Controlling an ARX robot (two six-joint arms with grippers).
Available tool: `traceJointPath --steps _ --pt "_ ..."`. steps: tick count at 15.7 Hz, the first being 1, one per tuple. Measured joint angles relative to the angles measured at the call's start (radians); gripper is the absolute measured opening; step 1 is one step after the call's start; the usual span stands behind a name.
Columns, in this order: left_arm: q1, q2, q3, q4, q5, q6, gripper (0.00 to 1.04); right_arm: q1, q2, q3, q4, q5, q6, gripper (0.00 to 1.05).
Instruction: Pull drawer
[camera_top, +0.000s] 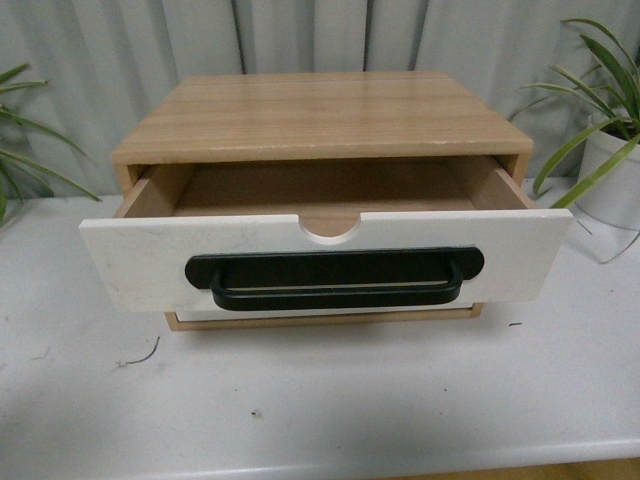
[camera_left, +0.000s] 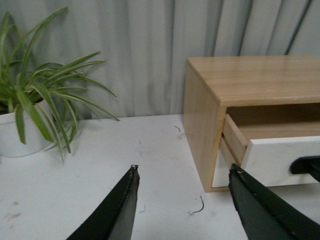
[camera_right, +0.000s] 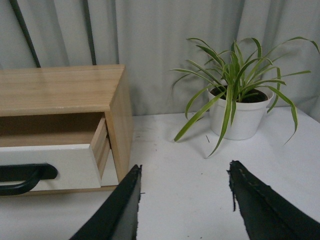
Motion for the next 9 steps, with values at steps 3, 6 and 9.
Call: traceJointPath --steps 3,6,9 --pt "-0.033 -0.038 -0.007 -0.024 -0.045 0.000 0.43 0.017 -0.028 -0.013 -0.015 0.030 0.000 0.43" --pt "-0.101 -0.094 -0.036 -0.028 -0.102 0.001 0.14 0.145 -0.078 -0.037 -0.040 0.129 0.000 0.14" --pt "-0.227 -0.153 -0.044 -0.099 -0.239 0.003 0.02 0.137 -0.118 -0.050 -0.062 0.147 0.000 0.02"
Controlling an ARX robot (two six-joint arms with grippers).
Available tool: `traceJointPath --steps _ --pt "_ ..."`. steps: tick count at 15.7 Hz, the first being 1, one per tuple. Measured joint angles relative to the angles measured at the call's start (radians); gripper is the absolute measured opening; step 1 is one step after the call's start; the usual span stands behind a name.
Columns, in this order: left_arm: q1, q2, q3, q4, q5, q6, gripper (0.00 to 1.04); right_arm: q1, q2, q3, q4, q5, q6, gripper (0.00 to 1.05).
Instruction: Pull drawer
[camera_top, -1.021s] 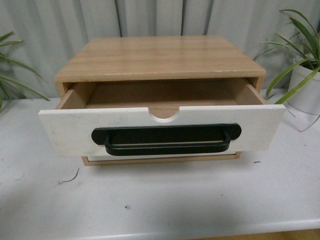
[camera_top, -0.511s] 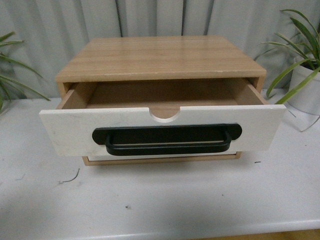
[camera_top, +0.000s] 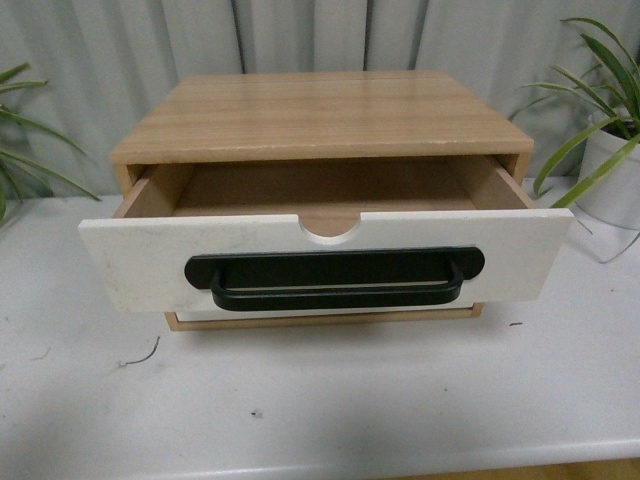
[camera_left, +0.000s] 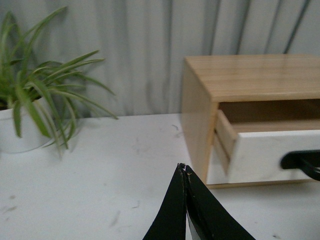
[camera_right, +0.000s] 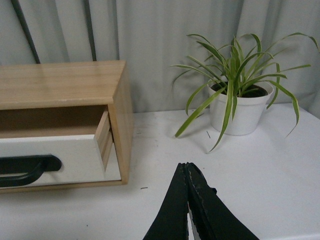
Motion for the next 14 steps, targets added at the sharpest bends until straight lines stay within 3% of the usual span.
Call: traceJointPath --steps 1,3,4,5,14 --pt "-0.034 -0.020 0.001 -0.003 -0.002 0.003 0.02 0.000 -0.010 -0.005 -0.011 0.000 0.000 0.02" --pt "-0.021 -0.041 0.000 -0.034 -0.020 0.005 0.02 0.000 -0.053 -0.034 -0.024 0.000 0.000 0.02" --pt "-0.021 -0.140 0.001 -0.189 -0.019 0.005 0.02 0.000 -0.150 -0.033 -0.163 -0.003 0.000 0.02" --pt "-0.022 -0.200 0.001 -0.205 -0.021 0.005 0.02 0.000 -0.209 -0.033 -0.168 0.000 0.001 0.02" --pt "-0.023 -0.204 0.001 -0.204 -0.021 0.005 0.02 0.000 -0.208 -0.033 -0.174 0.000 0.000 0.02"
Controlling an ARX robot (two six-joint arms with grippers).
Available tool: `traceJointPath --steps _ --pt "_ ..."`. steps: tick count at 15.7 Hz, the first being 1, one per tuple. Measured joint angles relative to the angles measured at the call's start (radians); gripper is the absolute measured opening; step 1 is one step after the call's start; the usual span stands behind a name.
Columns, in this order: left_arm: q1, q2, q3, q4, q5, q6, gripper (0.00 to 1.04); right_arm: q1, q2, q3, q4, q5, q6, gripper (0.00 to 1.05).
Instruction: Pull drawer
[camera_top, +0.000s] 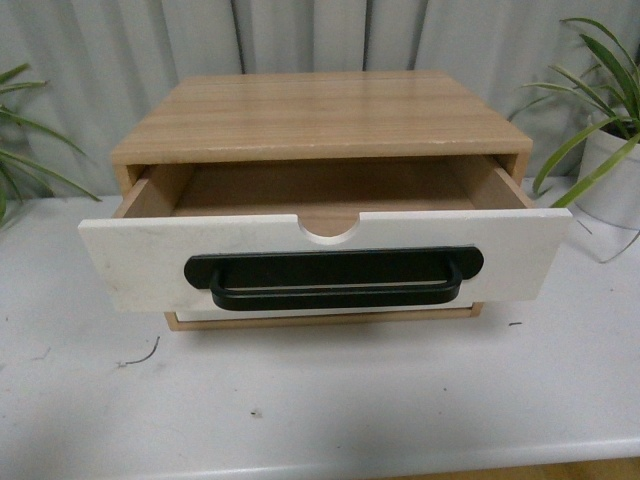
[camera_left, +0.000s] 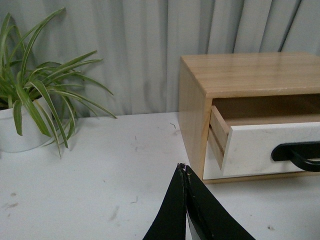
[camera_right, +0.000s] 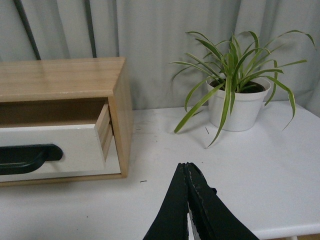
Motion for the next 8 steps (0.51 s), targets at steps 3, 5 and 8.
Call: traceJointPath --steps 3,5,8 --pt "0.000 0.000 0.000 0.000 0.000 0.000 0.30 0.000 0.000 0.000 0.000 0.000 0.000 0.28" --pt "0.000 0.000 0.000 0.000 0.000 0.000 0.54 0.000 0.000 0.000 0.000 0.000 0.000 0.52" --pt "0.000 0.000 0.000 0.000 0.000 0.000 0.91 0.000 0.000 0.000 0.000 0.000 0.000 0.90"
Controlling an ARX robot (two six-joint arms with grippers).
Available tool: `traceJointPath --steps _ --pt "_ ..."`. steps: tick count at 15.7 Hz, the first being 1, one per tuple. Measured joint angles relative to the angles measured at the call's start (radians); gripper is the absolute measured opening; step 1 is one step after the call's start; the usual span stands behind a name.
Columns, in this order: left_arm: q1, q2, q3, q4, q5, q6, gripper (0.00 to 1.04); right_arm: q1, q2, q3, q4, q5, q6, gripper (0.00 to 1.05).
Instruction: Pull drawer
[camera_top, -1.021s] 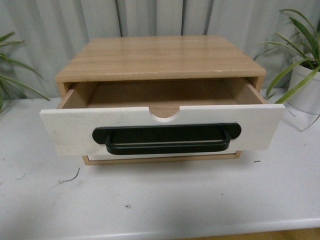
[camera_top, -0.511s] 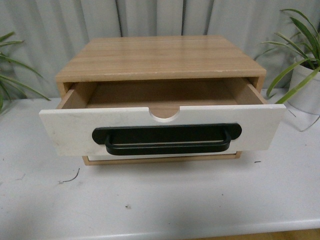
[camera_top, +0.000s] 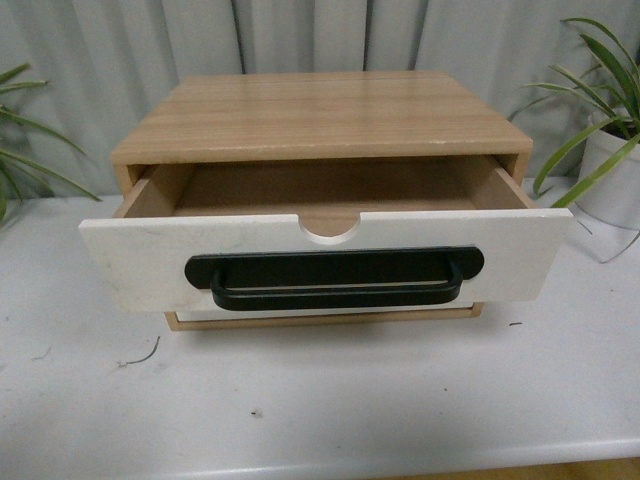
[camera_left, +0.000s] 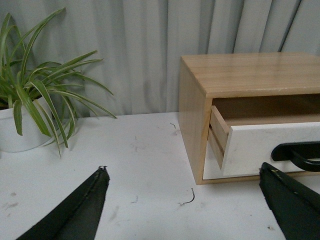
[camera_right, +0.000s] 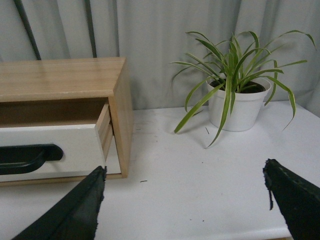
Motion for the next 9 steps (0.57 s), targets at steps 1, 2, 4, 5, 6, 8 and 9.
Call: traceJointPath --steps 1,2,4,5,6,8,9 --pt "0.000 0.000 0.000 0.000 0.000 0.001 1.00 0.000 0.000 0.000 0.000 0.000 0.001 1.00" --pt "0.000 0.000 0.000 0.000 0.000 0.000 0.97 0.000 0.000 0.000 0.000 0.000 0.000 0.97" --pt "0.000 0.000 0.000 0.000 0.000 0.001 0.98 0.000 0.000 0.000 0.000 0.000 0.000 0.98" --pt "0.000 0.000 0.000 0.000 0.000 0.001 0.98 0.000 0.000 0.000 0.000 0.000 0.000 0.98" --pt "0.000 0.000 0.000 0.000 0.000 0.001 0.98 0.000 0.000 0.000 0.000 0.000 0.000 0.98" --pt "0.000 0.000 0.000 0.000 0.000 0.001 0.98 0.000 0.000 0.000 0.000 0.000 0.000 0.98" --pt "0.000 0.000 0.000 0.000 0.000 0.001 0.98 0.000 0.000 0.000 0.000 0.000 0.000 0.98"
